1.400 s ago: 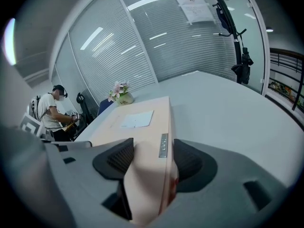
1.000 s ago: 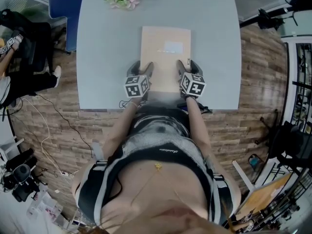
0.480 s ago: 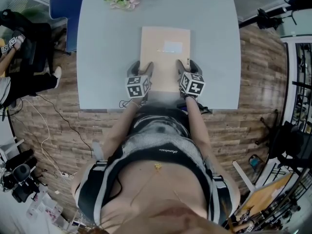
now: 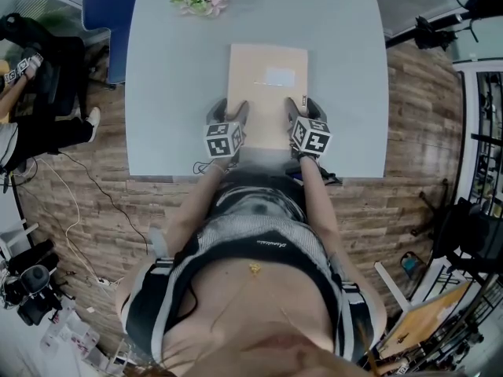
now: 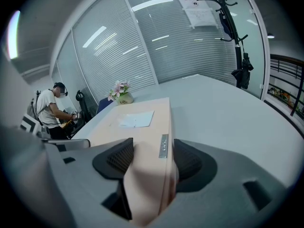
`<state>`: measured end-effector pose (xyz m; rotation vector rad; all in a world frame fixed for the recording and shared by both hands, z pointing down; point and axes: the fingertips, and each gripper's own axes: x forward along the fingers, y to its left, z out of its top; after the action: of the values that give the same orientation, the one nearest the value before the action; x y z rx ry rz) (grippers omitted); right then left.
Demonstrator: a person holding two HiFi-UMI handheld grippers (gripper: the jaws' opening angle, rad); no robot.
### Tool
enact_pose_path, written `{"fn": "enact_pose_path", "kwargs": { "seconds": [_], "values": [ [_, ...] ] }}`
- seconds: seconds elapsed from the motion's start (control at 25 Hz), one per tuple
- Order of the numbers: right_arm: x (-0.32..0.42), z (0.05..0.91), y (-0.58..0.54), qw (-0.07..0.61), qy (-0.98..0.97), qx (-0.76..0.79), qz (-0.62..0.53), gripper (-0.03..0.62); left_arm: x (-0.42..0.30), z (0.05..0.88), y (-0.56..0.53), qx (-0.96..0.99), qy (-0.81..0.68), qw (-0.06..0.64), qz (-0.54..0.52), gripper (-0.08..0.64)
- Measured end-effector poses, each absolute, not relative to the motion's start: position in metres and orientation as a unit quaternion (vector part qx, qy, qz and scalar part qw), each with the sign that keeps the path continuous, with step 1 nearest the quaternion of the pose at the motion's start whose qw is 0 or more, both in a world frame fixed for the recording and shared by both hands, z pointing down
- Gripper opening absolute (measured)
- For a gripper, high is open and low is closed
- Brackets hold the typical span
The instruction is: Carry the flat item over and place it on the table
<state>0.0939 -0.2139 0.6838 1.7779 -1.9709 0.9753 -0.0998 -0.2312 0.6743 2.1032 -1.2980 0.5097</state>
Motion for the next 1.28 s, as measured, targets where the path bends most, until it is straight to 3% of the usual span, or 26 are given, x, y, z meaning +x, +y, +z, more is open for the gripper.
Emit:
{"fn": "enact_pose_path", "kwargs": {
  "seconds": [0.84, 1.12, 1.28],
  "values": [
    [0.094, 0.679, -0.217, 0.154, -0.697, 0.619, 0.328, 0.273, -0.101, 0.67, -0.234, 0.799, -0.485, 0.307, 0.177, 0.264],
    [0.088, 0.659, -0.213, 0.184, -0.73, 0.598, 0.275, 0.271, -0.098, 0.646, -0.229, 0.828, -0.471, 0.245, 0.179, 0.264],
    [0.086, 0.65, -0.211, 0.203, -0.743, 0.588, 0.246, 0.239, -0.093, 0.635, -0.227, 0.837, -0.462, 0.239, 0.172, 0.255]
  ]
}}
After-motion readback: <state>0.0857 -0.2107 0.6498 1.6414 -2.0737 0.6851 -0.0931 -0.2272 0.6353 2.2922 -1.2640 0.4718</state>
